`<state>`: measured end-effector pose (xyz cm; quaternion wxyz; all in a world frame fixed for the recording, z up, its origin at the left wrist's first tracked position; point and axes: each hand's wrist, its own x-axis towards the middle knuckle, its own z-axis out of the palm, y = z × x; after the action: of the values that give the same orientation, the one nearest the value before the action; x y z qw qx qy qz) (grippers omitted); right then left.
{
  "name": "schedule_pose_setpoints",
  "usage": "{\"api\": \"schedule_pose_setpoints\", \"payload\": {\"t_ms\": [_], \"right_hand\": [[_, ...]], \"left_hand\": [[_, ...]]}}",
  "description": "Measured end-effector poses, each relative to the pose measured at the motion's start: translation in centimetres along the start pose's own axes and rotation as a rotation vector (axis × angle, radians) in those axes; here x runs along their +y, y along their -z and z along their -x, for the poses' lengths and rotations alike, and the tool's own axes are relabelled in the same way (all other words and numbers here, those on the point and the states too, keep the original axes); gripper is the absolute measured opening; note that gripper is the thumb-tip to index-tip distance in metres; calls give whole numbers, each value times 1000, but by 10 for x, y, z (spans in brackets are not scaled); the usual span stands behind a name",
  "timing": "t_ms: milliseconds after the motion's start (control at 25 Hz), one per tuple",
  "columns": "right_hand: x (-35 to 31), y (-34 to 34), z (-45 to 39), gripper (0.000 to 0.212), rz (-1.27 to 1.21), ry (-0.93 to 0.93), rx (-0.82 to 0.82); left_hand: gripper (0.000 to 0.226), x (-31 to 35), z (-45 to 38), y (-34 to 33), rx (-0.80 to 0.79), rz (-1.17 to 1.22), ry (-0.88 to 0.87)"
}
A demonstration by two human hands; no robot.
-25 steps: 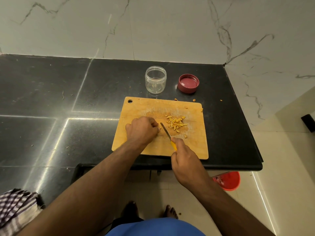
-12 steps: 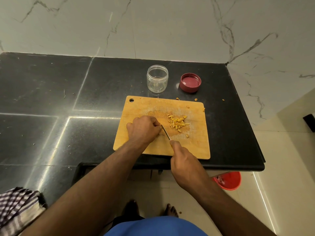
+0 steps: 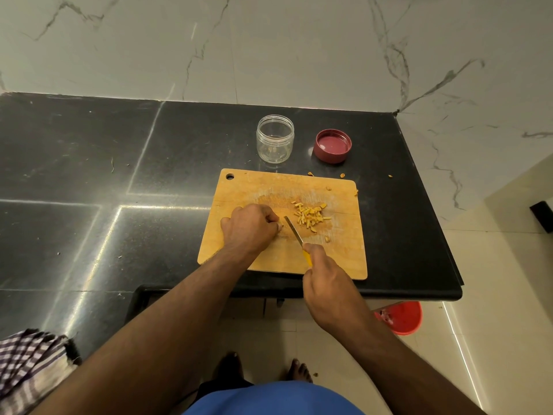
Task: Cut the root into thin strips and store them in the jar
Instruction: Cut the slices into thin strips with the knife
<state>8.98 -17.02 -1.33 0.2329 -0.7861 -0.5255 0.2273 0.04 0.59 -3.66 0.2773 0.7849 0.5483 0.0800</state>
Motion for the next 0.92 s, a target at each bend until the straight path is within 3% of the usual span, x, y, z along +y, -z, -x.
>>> {"api": "schedule_pose_setpoints", "payload": {"t_ms": [240,440,640,920], "right_hand": [[1,-1,-10,40,101,0,42],[4,-1,3,45,252,55,-50],[8,0,-1,42,89,48,43],[3,4,-6,40,-91,-24,16]], "left_hand": [[13,1,1,0,17,-12,6],[13,2,1,2,11,-40,-8],[14,3,0,4,-11,-37,-4],[13,2,0,2,-12,-23,0]]}}
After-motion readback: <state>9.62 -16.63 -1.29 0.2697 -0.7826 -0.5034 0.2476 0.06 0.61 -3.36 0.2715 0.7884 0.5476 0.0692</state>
